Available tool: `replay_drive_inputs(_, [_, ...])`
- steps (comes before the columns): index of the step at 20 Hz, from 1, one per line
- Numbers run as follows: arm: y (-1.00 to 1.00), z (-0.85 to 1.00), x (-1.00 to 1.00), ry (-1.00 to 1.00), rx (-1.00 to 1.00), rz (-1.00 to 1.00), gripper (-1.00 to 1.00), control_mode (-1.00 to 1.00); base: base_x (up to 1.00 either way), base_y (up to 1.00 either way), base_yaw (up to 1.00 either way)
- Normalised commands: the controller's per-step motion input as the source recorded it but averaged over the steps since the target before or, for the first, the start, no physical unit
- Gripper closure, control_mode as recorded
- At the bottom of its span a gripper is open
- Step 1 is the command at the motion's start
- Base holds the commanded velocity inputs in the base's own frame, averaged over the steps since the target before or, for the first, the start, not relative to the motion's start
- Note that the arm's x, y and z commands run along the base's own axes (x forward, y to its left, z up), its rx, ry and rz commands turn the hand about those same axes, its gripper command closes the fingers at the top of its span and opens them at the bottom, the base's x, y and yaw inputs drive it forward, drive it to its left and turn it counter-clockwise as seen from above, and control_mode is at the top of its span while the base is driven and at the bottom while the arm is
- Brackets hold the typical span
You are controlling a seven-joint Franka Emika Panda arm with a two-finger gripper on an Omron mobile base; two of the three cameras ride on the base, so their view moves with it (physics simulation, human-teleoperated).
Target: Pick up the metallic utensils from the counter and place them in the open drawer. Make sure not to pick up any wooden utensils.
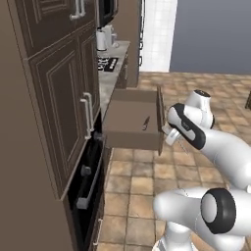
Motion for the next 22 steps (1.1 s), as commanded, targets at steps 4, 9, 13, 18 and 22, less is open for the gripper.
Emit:
replay_drive_inputs(4, [0.00, 0.00, 0.00, 0.00, 0.00, 0.00, 1.00, 1.00, 0.79, 0.39, -0.26])
replay_drive_inputs(9, [0.00, 0.00, 0.00, 0.00, 0.00, 0.00, 1.00, 1.00, 0.78, -0.06, -0.14])
replay_drive_inputs(13, [0.00, 0.00, 0.00, 0.00, 0.00, 0.00, 1.00, 1.00, 0.39, 0.00, -0.02])
replay_drive_inputs(18, [0.00, 0.00, 0.00, 0.00, 0.00, 0.00, 1.00, 1.00, 0.52, 0.52, -0.06])
replay_drive_inputs(22, [0.00, 0.00, 0.00, 0.00, 0.00, 0.00, 1.00, 1.00, 0.77, 0.55, -0.07])
